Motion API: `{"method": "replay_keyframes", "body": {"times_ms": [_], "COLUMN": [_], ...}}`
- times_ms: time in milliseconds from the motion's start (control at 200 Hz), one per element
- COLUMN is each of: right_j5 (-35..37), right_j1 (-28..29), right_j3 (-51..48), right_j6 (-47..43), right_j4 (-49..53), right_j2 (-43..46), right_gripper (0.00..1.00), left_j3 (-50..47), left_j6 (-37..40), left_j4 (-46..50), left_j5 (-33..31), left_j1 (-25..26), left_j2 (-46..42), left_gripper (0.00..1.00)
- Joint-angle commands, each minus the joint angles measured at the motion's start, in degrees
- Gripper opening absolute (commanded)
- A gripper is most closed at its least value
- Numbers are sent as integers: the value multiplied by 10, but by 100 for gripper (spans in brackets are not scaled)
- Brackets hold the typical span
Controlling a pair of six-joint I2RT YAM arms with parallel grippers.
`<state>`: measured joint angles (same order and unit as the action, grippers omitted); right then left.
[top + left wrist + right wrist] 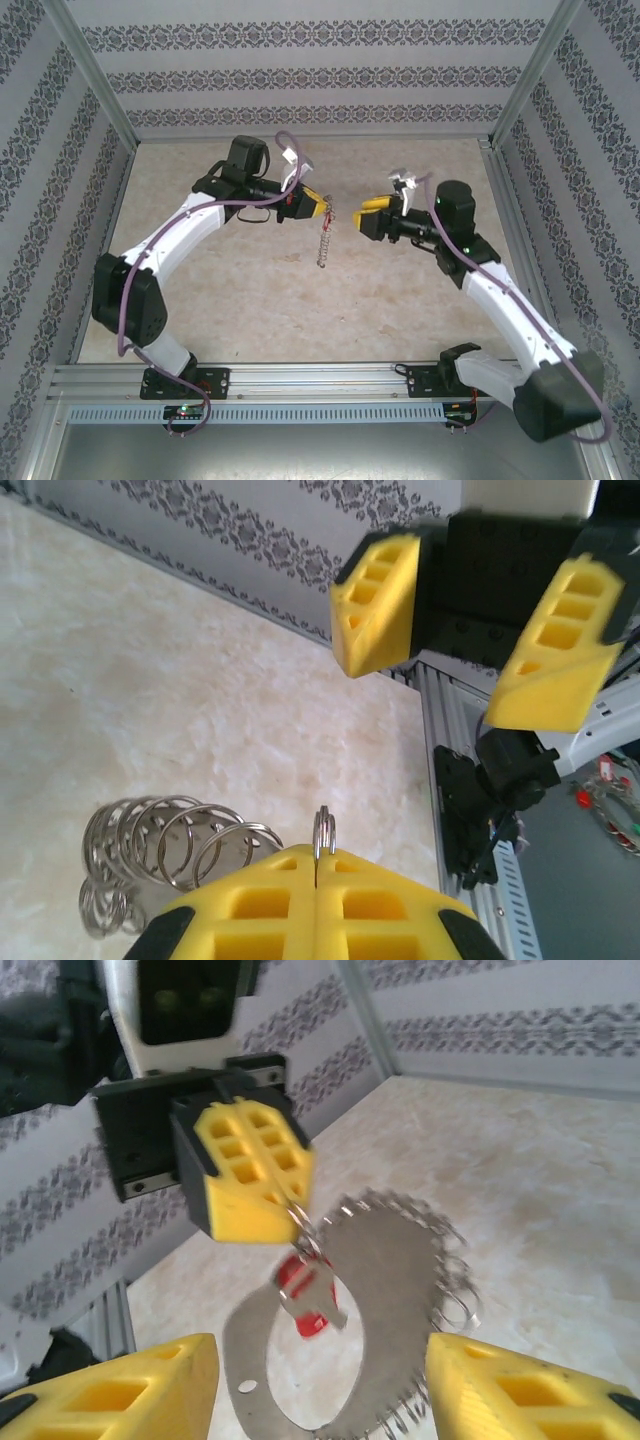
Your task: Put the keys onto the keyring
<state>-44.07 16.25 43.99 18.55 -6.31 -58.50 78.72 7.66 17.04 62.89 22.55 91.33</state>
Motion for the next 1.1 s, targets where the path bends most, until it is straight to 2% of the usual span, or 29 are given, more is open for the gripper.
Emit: {"method": "replay_keyframes", "body": {"times_ms": [0, 250, 435, 685, 894, 1094], "right_j5": [100, 247, 286, 296, 253, 282], "right_j1": [18, 132, 176, 183, 181, 165], "right_j3": [-57, -84, -76, -66, -72, -80], "right_j6": [84, 48, 20, 0, 1, -3], "right_j4": [-99, -109, -126, -133, -113, -75], "right_j2": [34, 55, 30, 12, 81, 138], "right_gripper": [59, 59, 58, 56, 58, 58], "left_j3": [-29, -78, -85, -77, -78, -75], "left_j6": [-55, -105, -119, -111, -100, -98], "left_j4": [-132, -224, -239, -223, -211, -206], "left_j5": [-18, -28, -18, -1, -6, 0], "left_j1": [6, 6, 11, 15, 15, 15], "left_j2": [-40, -84, -90, -91, -95, -95], "left_gripper": [0, 0, 0, 0, 0, 0]}}
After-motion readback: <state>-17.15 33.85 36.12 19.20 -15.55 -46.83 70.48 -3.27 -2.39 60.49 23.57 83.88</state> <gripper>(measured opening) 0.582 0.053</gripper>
